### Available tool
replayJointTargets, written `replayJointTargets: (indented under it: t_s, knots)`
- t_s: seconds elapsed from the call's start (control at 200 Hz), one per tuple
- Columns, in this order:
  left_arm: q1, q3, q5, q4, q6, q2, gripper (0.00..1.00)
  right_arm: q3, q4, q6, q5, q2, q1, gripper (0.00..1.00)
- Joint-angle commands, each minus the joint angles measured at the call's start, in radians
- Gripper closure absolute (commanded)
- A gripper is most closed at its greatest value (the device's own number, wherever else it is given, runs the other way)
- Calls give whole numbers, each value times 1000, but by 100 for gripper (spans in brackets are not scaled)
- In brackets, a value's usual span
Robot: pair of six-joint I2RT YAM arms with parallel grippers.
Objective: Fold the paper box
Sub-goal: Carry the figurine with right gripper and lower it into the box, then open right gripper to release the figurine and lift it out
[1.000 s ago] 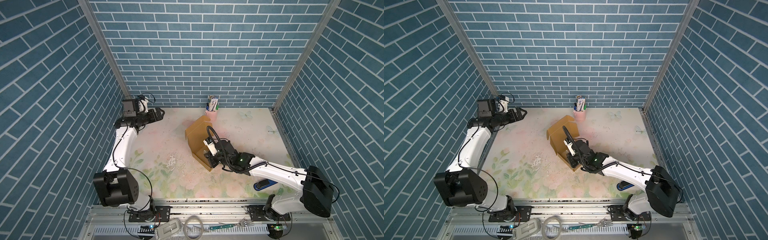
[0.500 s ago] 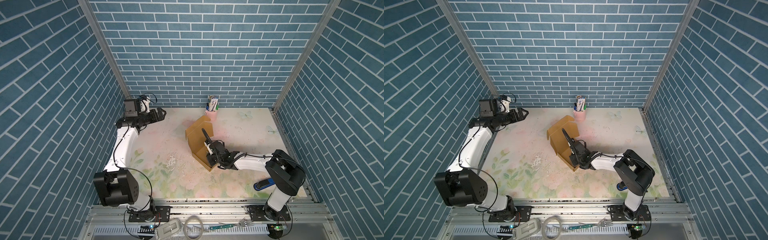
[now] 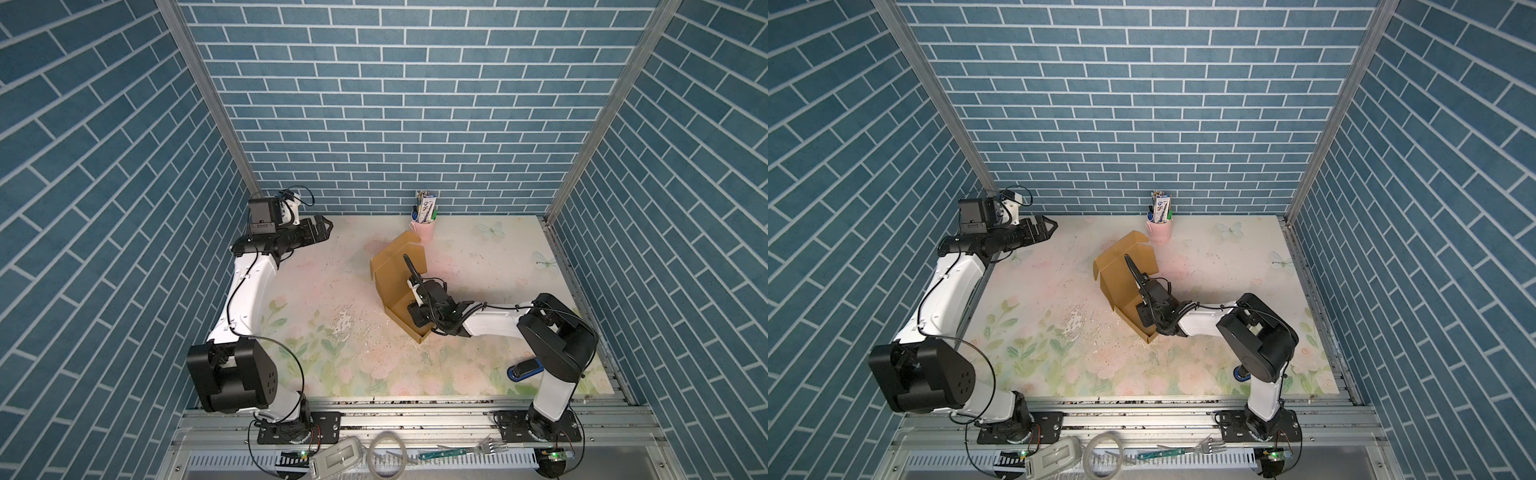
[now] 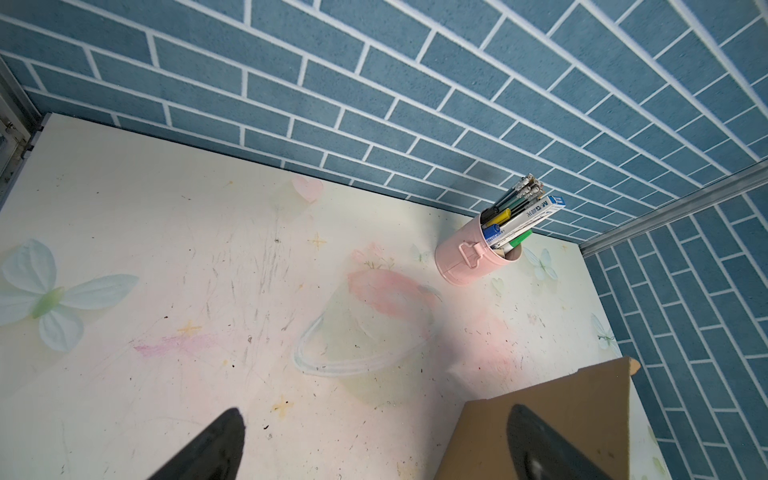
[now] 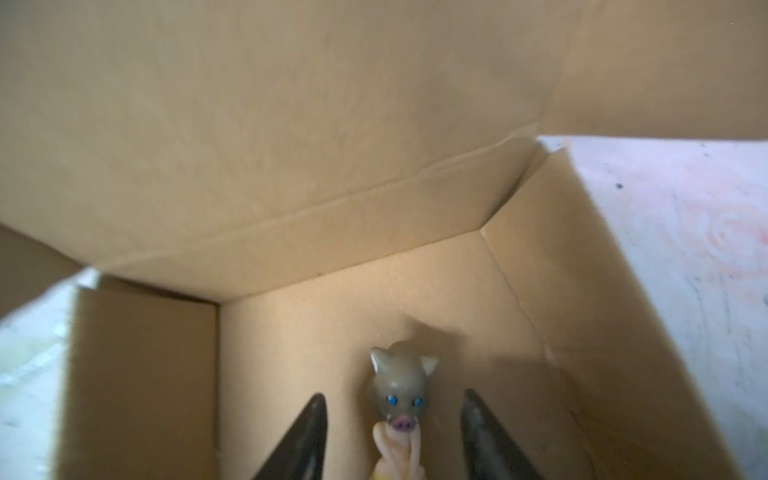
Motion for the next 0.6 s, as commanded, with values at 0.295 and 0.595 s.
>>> replayJointTargets:
  t_s: [0.295,0.595]
  knots:
    - [-112,-4,-191,-37,34,0,0,-96,-18,4,-106,-381,-132,40]
    - [-222,-90,-406,-29,-57,-32,1,74,-49,-112,-584,-268,-409,36]
